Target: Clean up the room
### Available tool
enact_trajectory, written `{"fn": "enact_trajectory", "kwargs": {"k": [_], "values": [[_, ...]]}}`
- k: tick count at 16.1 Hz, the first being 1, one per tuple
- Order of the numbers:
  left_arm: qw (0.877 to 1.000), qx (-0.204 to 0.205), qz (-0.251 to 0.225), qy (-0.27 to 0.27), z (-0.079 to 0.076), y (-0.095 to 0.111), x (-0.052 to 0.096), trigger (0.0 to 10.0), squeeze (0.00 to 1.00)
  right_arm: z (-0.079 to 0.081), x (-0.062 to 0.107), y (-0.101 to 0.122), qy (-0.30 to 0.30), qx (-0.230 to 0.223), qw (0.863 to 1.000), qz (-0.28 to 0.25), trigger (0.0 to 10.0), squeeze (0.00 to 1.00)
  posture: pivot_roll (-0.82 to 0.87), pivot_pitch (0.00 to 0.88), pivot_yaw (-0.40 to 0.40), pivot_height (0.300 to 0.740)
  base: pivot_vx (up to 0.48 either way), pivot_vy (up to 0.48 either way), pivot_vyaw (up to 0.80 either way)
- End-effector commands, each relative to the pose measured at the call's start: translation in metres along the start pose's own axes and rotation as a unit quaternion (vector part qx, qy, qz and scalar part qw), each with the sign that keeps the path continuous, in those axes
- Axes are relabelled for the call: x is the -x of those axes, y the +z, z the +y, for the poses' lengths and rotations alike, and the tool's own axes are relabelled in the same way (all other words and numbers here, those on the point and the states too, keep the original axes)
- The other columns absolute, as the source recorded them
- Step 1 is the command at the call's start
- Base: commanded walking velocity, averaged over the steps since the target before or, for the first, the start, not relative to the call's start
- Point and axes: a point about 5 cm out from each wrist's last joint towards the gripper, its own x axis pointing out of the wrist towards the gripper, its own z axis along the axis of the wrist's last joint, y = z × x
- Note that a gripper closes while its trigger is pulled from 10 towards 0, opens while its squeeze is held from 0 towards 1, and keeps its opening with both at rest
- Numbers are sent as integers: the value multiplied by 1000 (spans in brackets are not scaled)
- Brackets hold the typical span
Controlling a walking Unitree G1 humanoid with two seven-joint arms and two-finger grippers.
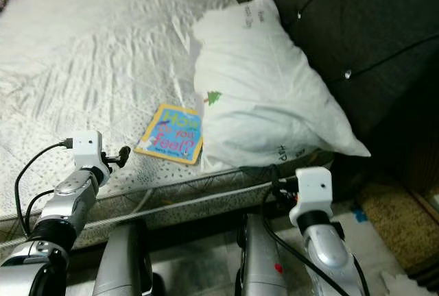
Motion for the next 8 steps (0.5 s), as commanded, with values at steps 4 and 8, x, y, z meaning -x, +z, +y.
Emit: {"fn": "enact_trajectory", "kwargs": {"k": [4,8], "values": [[999,9,18,31,19,1,-2,10000,0,-12,15,2,-10,14,1000,15,10000,0,-110,230,28,530,0,0,0],[997,9,-24,77,30,23,-6,10000,0,-22,31,0,-22,23,999,33,10000,0,-135,267,23,530,0,0,0]]}}
